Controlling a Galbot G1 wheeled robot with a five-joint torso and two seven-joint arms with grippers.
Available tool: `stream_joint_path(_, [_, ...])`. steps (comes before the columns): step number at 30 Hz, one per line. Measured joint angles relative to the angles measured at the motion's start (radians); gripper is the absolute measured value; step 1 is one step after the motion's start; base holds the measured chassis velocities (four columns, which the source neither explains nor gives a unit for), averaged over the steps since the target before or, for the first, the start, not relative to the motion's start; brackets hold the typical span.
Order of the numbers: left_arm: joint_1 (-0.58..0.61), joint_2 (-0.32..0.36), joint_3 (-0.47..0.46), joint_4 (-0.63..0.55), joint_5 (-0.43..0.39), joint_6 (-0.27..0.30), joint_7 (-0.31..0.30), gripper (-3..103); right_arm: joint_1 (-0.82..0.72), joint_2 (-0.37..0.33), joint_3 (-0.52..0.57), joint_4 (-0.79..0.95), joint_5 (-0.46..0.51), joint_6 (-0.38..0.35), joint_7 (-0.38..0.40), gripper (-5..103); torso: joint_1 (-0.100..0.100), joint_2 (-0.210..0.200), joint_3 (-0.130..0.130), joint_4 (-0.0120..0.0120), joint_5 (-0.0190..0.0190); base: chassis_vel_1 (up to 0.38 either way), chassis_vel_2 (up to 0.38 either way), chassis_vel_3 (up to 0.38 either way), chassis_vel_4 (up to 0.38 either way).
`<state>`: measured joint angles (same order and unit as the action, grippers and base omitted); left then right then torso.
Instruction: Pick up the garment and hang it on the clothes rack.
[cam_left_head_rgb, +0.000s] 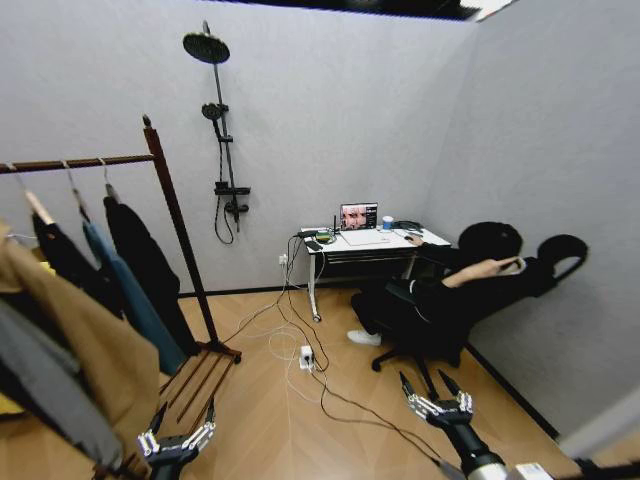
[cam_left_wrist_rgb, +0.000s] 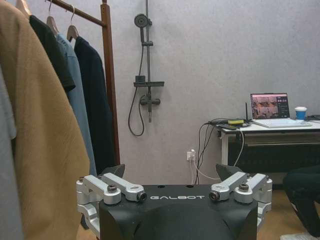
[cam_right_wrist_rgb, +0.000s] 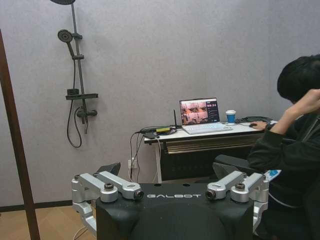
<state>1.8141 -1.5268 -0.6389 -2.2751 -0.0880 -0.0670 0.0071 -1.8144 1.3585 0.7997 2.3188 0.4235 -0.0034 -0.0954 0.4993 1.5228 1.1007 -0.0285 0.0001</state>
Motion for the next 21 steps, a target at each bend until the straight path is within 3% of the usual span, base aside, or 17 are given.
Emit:
stream_joint_path(14, [0.000, 0.000, 0.000, 0.000, 0.000, 0.000, 0.000, 100, 0.000, 0.000, 0.000, 0.000, 0.000, 0.000, 0.000, 100, 0.000, -0.001, 0.000, 0.0001, -0.0001, 0.166, -0.457, -0.163, 0.454])
stream_joint_path(21, [0.000, 0.000, 0.000, 0.000, 0.000, 0.000, 0.001, 100, 0.000, 0.000, 0.000, 0.000, 0.000, 0.000, 0.000, 100, 0.000, -0.001, 0.000, -0.0001, 0.0002, 0.027, -0.169, -0.028, 0.131])
